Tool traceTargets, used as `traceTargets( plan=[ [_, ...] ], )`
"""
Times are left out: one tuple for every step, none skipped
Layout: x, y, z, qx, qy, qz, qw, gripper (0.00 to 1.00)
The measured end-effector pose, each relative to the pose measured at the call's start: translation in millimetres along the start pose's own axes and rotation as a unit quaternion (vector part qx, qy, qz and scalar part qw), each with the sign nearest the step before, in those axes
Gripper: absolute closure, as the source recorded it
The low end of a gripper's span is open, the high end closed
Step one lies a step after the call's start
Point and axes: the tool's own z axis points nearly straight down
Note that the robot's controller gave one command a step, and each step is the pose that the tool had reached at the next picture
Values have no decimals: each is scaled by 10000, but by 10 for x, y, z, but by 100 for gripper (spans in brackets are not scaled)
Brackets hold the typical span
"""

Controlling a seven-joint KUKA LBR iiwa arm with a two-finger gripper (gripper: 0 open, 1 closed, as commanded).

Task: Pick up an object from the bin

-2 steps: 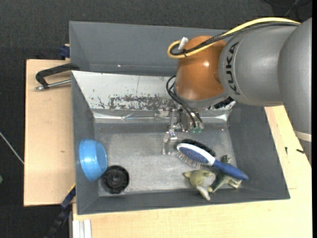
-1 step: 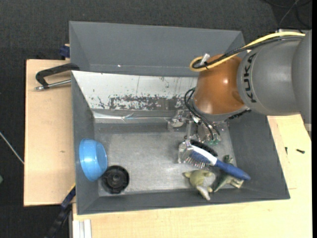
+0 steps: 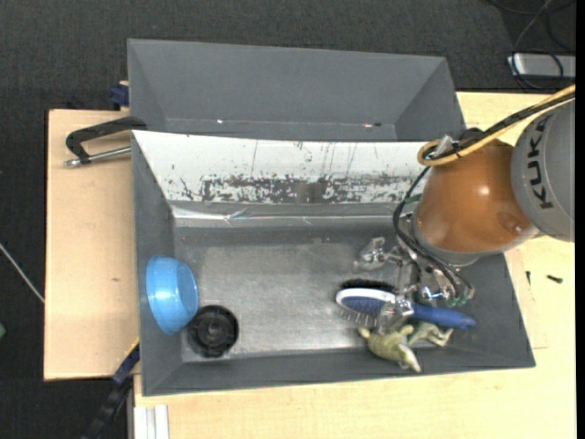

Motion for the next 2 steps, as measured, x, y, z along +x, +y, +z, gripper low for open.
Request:
traceTargets(
  plan=[
    [9, 0, 14, 2, 35, -2, 10000, 100],
    [-54, -85, -1137, 32, 6, 8, 10000, 100]
  ],
)
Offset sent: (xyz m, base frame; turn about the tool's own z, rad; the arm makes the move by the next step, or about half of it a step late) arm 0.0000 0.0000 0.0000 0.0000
